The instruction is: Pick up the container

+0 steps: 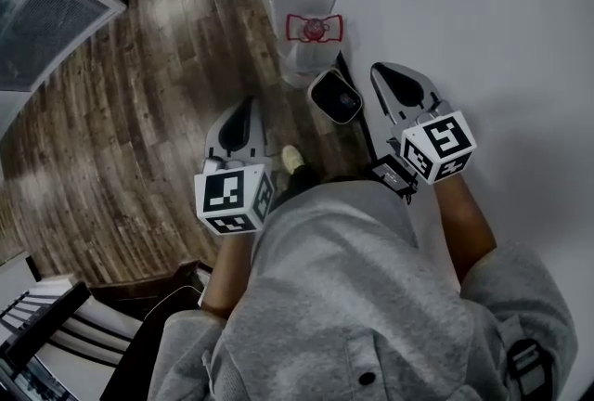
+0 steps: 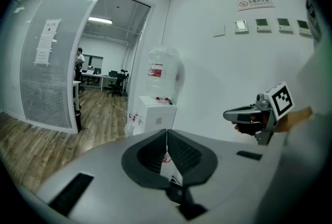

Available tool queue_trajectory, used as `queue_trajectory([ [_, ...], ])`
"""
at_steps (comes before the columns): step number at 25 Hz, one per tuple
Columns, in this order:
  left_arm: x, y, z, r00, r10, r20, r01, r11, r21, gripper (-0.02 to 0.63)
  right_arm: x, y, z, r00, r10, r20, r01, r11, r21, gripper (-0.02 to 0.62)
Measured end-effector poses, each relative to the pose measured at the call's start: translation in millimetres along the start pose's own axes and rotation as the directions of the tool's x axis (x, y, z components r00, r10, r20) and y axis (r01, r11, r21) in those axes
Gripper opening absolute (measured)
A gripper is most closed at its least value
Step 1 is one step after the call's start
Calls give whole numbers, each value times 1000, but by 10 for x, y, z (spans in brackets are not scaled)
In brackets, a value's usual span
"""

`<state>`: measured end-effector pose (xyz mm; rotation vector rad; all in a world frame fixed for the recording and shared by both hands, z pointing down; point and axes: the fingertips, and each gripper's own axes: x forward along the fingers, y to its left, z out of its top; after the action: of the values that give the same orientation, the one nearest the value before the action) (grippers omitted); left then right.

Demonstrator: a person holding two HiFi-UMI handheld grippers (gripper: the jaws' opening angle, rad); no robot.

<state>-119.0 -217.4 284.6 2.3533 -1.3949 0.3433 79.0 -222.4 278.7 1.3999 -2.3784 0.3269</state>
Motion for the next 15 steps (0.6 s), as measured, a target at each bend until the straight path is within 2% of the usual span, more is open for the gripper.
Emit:
queue_trajectory([
  [3, 114, 156, -3, 1000, 3, -14, -3, 1000, -8, 15, 114, -75, -15, 997, 44, -59, -51, 992, -118, 26],
  [6, 226, 266, -13, 1000, 5, -30, -5, 1000, -11, 15, 168, -232, -38, 989, 73, -125, -102, 964, -244, 26],
  [11, 269, 406, -41, 999, 22, -45, -23, 999, -23, 15, 341, -379, -38, 980, 95, -175, -153, 921, -358, 26],
  [15, 349, 462, -155, 997, 32, -69, -35, 999, -42, 15, 634, -328, -427, 949, 160, -271, -262, 877, -402, 28],
])
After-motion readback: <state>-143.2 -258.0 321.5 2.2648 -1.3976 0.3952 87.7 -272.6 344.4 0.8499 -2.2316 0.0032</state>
